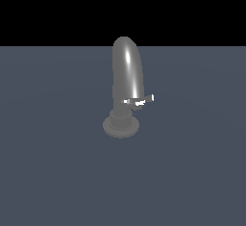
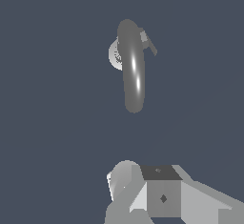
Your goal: Turn on the faucet by rotating a designated handle.
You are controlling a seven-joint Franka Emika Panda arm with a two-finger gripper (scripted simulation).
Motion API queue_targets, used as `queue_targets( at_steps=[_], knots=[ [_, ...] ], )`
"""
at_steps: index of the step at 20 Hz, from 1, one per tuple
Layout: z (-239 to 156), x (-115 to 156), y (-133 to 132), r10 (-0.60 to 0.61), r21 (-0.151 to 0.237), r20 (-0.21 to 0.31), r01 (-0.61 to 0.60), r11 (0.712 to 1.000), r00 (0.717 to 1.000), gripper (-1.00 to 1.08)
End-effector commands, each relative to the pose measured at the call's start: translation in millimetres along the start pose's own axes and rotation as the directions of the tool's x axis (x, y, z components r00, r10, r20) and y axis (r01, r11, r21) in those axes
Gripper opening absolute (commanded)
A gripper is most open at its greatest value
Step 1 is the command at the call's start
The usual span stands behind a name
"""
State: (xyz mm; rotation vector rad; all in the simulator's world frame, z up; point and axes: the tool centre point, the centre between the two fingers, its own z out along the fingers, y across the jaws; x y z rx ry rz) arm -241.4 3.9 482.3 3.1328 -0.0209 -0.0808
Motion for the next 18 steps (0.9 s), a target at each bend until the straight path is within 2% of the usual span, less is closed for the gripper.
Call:
queue_targets(
  at_steps=[1,10,18],
  knots=[
    [0.3,5.8,-1.2,0.017,0.007,0.021,-0.017,1.000,1.000,-1.00],
    [3.3,40.6,-6.2,0.113,0.044,0.146,-0.121,0.992,0.983,-1.00],
    [11.5,79.4,-7.8,0.212,0.069,0.288,-0.241,0.968,0.934,-1.00]
  ],
)
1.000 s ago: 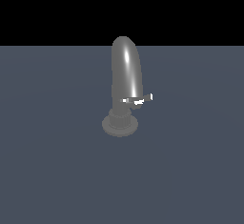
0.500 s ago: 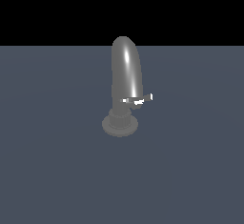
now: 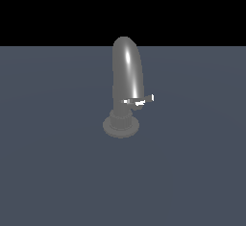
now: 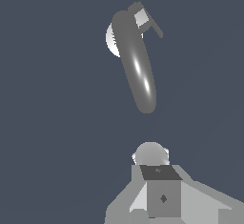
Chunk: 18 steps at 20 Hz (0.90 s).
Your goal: Turn on the faucet by rotating a designated handle.
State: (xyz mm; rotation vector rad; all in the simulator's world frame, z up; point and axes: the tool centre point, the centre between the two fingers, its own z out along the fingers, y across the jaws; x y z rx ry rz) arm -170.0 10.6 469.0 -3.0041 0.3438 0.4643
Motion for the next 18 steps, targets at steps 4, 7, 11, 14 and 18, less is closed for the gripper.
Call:
queue_targets(
  at_steps=[4,7,11,14,18],
  knots=[
    [1.3,27.9,-4.6,0.079,0.032,0.100,-0.083,0.996,0.992,-1.00],
    [3.1,43.4,-6.2,0.121,0.046,0.156,-0.130,0.990,0.980,-1.00],
    [6.9,64.4,-7.2,0.175,0.062,0.233,-0.194,0.979,0.957,-1.00],
    [10.8,80.3,-7.2,0.214,0.070,0.291,-0.244,0.967,0.932,-1.00],
    [17.5,101.4,-6.1,0.262,0.076,0.369,-0.310,0.948,0.891,-1.00]
  ],
)
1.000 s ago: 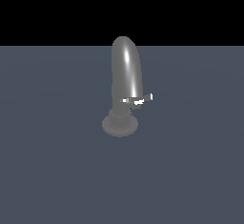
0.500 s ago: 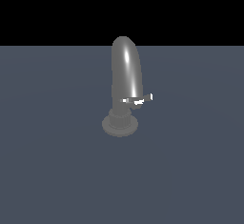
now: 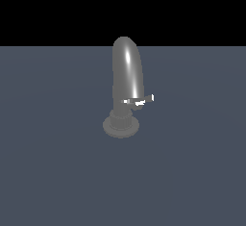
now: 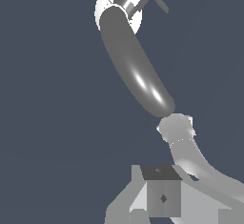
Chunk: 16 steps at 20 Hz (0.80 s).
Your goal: Turn on the faucet by rotating a designated handle.
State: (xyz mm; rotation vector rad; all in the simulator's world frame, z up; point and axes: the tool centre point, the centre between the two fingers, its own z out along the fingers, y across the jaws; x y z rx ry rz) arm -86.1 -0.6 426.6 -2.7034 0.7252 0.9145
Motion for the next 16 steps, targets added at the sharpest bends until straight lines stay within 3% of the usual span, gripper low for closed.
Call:
queue_targets(
  at_steps=[1,9,16],
  knots=[
    [0.1,14.0,-2.5,0.040,0.017,0.050,-0.041,0.999,0.998,-1.00],
    [5.3,60.5,-6.6,0.164,0.061,0.221,-0.182,0.982,0.961,-1.00],
    [17.4,104.4,-5.0,0.267,0.079,0.384,-0.319,0.944,0.884,-1.00]
  ],
)
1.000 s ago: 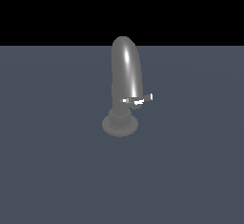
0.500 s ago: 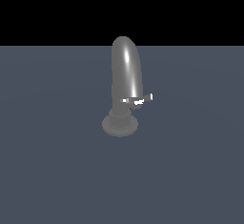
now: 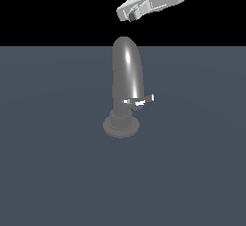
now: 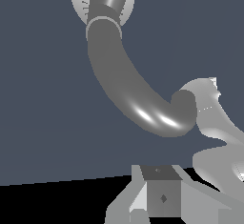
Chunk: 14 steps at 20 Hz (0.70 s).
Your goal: Turn on the faucet by rotating a designated handle.
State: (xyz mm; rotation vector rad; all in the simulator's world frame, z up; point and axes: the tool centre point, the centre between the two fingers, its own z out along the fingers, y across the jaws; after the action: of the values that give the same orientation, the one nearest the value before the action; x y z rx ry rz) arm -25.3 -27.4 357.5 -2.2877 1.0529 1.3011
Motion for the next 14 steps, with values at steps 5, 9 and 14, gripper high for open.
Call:
queue_targets(
  at_steps=[5,9,14],
  knots=[
    [1.7,42.5,-5.6,0.118,0.048,0.156,-0.127,0.991,0.981,-1.00],
    [5.7,67.0,-6.5,0.181,0.067,0.247,-0.203,0.977,0.952,-1.00],
    [13.5,96.3,-5.7,0.251,0.081,0.357,-0.297,0.951,0.900,-1.00]
  ],
)
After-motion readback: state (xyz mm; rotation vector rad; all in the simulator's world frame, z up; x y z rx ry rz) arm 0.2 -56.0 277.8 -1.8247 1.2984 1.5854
